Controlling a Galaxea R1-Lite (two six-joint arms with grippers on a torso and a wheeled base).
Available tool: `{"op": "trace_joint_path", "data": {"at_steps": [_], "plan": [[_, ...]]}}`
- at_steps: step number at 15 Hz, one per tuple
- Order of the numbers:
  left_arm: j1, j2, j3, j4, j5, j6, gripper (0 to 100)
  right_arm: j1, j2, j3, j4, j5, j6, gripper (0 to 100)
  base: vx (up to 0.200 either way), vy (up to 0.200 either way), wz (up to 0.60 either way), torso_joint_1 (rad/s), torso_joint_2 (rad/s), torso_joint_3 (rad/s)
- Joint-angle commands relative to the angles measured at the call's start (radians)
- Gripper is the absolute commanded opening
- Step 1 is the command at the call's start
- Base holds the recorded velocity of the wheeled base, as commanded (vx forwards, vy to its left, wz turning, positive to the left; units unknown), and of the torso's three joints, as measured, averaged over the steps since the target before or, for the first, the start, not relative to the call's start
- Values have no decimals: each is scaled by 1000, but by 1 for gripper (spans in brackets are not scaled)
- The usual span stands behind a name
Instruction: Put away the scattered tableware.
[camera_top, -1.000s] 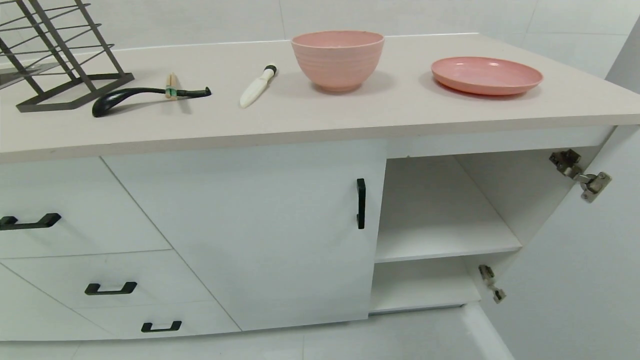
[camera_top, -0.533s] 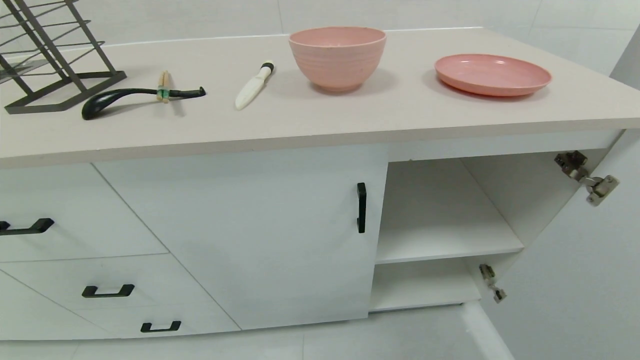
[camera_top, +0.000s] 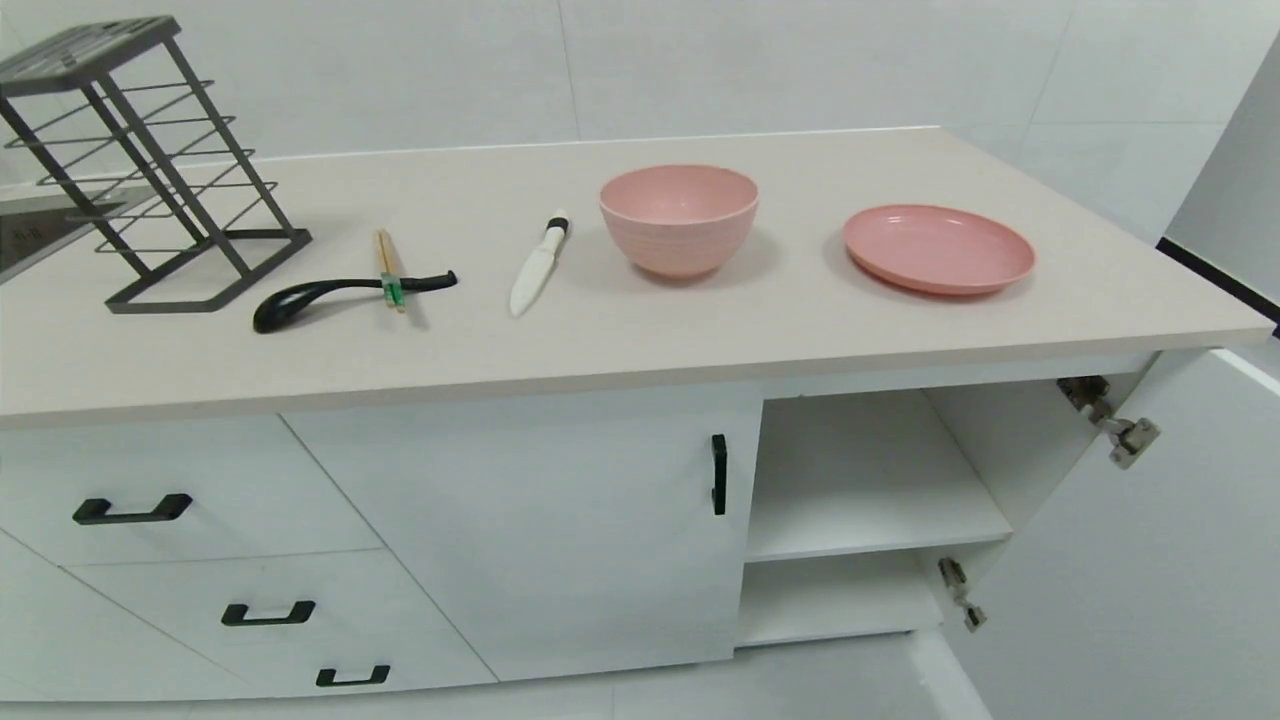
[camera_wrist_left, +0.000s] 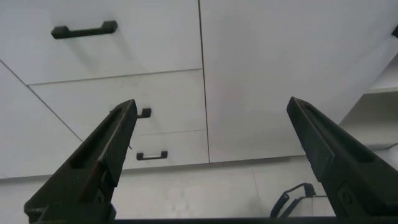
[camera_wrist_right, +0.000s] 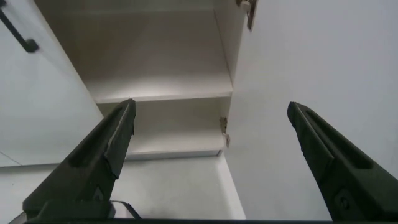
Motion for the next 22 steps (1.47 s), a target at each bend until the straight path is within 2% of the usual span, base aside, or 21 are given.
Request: {"op": "trace_joint_path", "data": {"at_steps": [1,5,18,22], "plan": [[0,2,0,0,0,1,100,0,1,0,0,0,0,100,0,0,0,242,-476,-203],[0,2,0,0,0,3,100,0,1,0,0,0,0,100,0,0,0,118,-488,-228],[0,2,0,0,0,6,100,0,1,0,0,0,0,100,0,0,0,314,-522,-245],[0,2,0,0,2,6,100,0,1,0,0,0,0,100,200,0,0,314,-588,-287]]}}
